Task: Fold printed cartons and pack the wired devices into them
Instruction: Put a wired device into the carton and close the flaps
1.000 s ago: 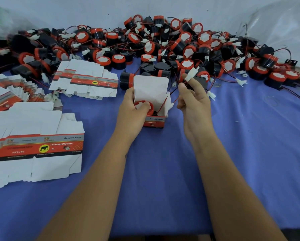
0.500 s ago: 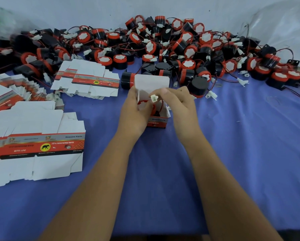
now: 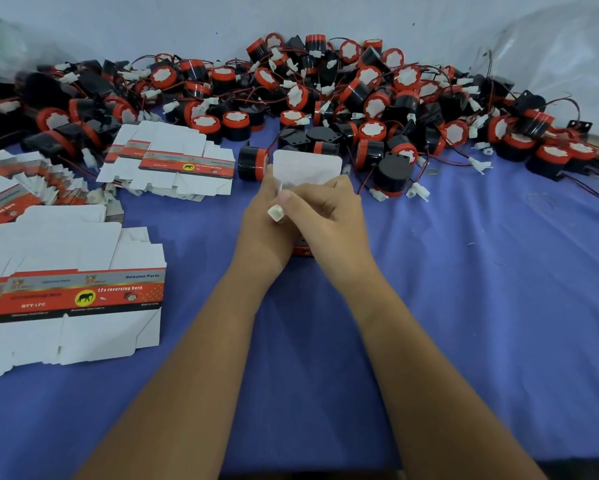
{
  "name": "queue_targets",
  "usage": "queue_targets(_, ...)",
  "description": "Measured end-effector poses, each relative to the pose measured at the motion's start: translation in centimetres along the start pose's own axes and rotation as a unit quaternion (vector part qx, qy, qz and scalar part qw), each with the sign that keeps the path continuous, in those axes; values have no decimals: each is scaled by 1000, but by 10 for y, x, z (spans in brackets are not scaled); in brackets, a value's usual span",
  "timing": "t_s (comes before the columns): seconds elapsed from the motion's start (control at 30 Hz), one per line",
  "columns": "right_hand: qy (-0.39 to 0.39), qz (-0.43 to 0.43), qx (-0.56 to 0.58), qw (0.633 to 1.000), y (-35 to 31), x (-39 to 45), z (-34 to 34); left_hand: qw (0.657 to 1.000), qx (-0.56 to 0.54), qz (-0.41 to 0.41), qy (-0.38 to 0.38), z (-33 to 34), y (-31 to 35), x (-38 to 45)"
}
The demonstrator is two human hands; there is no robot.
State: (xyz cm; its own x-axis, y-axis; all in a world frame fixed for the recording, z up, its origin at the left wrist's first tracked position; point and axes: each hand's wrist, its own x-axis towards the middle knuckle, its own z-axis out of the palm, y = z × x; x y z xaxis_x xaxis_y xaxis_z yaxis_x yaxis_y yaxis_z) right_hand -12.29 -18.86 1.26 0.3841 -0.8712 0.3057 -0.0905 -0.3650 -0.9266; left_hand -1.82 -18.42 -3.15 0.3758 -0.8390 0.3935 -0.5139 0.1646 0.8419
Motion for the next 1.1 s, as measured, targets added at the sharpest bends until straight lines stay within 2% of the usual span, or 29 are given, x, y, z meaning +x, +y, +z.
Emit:
queue_targets(0.07, 16, -7, -11, 1000, -1, -1, 5, 1000, -17, 8, -21, -2, -1, -2)
queue_targets(0.13, 42, -15, -3, 999, -1, 0, 4, 1000, -4, -23, -20, -3, 3, -4)
queue_targets(0.27, 81, -8, 81, 993, 3, 8, -13, 993, -83, -73, -27, -6, 10, -5)
queue_targets(0.43, 124, 0, 67, 990, 11, 14, -19, 989, -101, -107, -9, -7, 11, -3)
queue_targets(0.63, 144, -61, -113, 981, 22, 12, -13, 990, -99, -99, 7, -6, 10, -4)
queue_targets(0.77, 170, -163, -256, 937, 30, 10, -15, 990, -98, -103, 13, -6, 8, -4)
queue_targets(0.87, 189, -185, -296, 918, 33, 10, -21, 989, -97, -105, 31, -5, 8, -4)
queue_targets(1.03, 177, -238, -389, 872, 39, 9, -21, 989, -93, -105, 41, -5, 8, -3)
queue_targets(1.1, 180, -245, -398, 866, 40, 9, -19, 989, -93, -106, 41, -5, 8, -4)
